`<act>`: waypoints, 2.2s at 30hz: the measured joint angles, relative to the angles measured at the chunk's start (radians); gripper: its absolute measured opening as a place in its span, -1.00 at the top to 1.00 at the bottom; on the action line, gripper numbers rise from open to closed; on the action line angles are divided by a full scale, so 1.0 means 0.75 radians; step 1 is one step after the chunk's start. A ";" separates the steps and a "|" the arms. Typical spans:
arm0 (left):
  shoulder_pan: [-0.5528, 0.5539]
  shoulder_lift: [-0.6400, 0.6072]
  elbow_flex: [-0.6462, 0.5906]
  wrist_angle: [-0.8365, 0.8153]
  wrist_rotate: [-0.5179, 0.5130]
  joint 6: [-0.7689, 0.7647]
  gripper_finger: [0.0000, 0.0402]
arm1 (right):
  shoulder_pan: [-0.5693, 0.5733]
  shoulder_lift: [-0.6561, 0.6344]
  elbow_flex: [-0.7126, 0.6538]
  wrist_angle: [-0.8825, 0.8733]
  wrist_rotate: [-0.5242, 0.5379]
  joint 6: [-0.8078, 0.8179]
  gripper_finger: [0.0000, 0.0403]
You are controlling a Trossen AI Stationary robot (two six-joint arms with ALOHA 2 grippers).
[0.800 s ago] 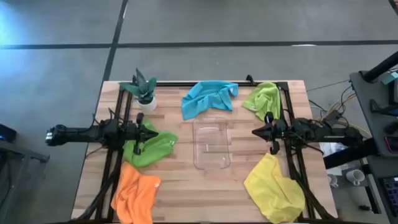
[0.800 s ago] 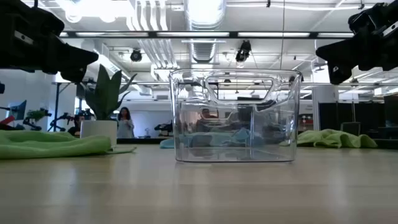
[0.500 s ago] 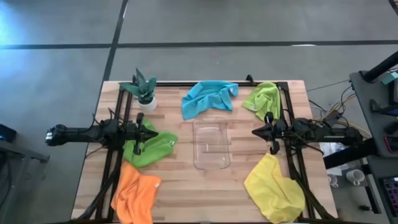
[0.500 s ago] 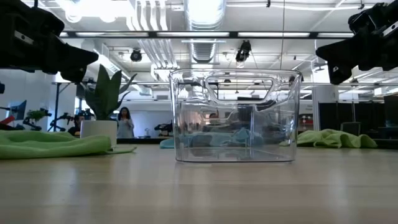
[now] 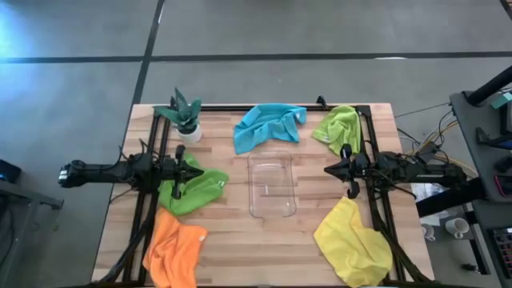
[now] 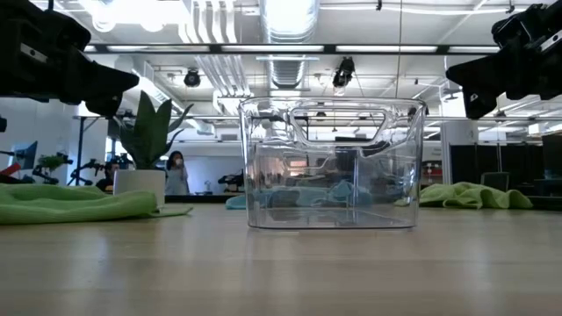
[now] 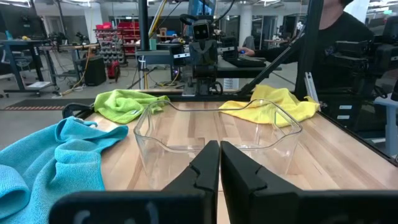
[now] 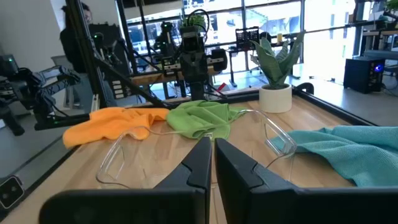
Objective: Fold microfiber towels
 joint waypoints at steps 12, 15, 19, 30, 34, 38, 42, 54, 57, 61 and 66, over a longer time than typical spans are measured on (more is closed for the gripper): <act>-0.001 0.000 0.000 0.000 0.001 0.000 1.00 | 0.000 -0.001 0.000 0.000 0.000 0.000 0.91; -0.001 0.000 0.000 0.000 0.000 0.000 1.00 | 0.000 -0.001 0.000 0.000 0.000 0.000 0.91; -0.001 0.000 0.000 0.000 0.000 0.000 1.00 | 0.000 -0.001 0.000 0.000 0.000 0.000 0.91; 0.000 0.000 0.000 0.000 0.000 0.000 1.00 | 0.000 0.000 0.000 0.000 0.000 0.000 0.91; 0.000 0.000 0.000 0.000 0.000 0.000 1.00 | 0.000 -0.001 0.000 0.000 0.000 0.000 0.91; 0.000 0.000 0.000 0.000 0.000 0.000 1.00 | 0.000 -0.001 0.000 0.000 0.000 0.000 0.91; 0.000 0.000 0.000 0.000 0.000 0.000 1.00 | 0.000 -0.001 0.000 0.000 0.000 0.000 0.91; 0.000 0.000 0.000 0.000 0.000 0.000 1.00 | 0.000 0.000 0.000 0.000 0.000 0.000 0.91; 0.000 0.000 0.000 0.000 0.000 0.000 1.00 | 0.000 0.000 0.000 0.000 0.000 -0.001 0.91; -0.001 0.000 0.000 0.000 0.000 0.000 1.00 | 0.000 -0.001 0.000 0.000 0.000 0.000 0.91; -0.001 0.000 0.000 0.000 0.000 0.000 1.00 | 0.000 0.000 0.000 0.000 0.000 0.000 0.91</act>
